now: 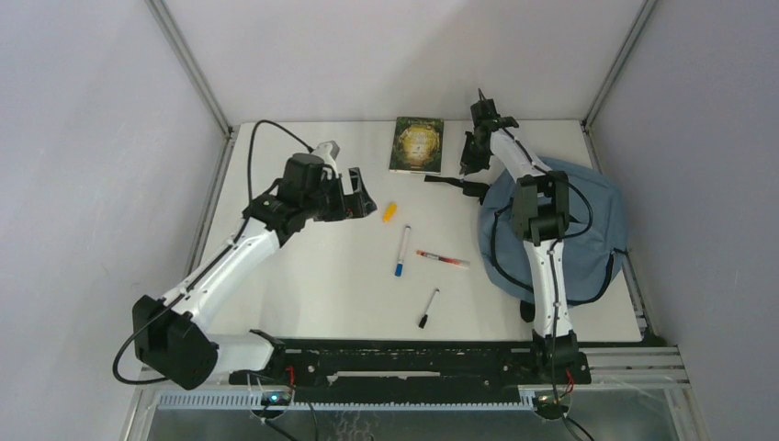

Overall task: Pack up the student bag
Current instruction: Pick up the stationery from the center of the board.

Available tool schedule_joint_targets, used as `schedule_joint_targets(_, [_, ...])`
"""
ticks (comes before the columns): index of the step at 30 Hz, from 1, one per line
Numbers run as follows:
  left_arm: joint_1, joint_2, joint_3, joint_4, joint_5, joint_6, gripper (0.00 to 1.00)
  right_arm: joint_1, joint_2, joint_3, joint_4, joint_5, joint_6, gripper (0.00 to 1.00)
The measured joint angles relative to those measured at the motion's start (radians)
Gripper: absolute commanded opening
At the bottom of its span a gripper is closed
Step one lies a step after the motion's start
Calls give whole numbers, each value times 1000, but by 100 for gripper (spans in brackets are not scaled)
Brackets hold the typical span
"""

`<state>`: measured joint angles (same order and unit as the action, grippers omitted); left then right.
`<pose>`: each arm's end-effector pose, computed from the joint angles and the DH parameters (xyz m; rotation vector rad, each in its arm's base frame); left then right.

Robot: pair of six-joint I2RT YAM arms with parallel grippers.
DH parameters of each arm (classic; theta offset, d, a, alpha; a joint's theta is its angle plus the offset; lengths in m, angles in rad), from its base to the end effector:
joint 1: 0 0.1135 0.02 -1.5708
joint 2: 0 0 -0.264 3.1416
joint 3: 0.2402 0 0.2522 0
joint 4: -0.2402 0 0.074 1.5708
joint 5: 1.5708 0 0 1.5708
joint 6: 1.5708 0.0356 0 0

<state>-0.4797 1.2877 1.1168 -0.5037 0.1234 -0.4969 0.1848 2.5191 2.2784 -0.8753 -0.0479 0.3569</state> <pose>0.2492 -0.1346 0.3162 0.0490 2.3241 -0.6508 0.5254 0.0999 0.1689 0.2177 2.6980 0.2300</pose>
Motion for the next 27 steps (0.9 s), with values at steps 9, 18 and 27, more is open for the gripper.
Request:
schedule_joint_targets(9, [77,-31,0,2,43,-11,83,37,-301,-299,79,-98,19,0])
schedule_joint_targets(18, [81,6,-47,195,290,-189,90,135,-715,-869,282,-255,54,0])
schedule_joint_targets(27, [5,206,-77,409,394,-397,81,255,-891,-1049,367,-349,97,0])
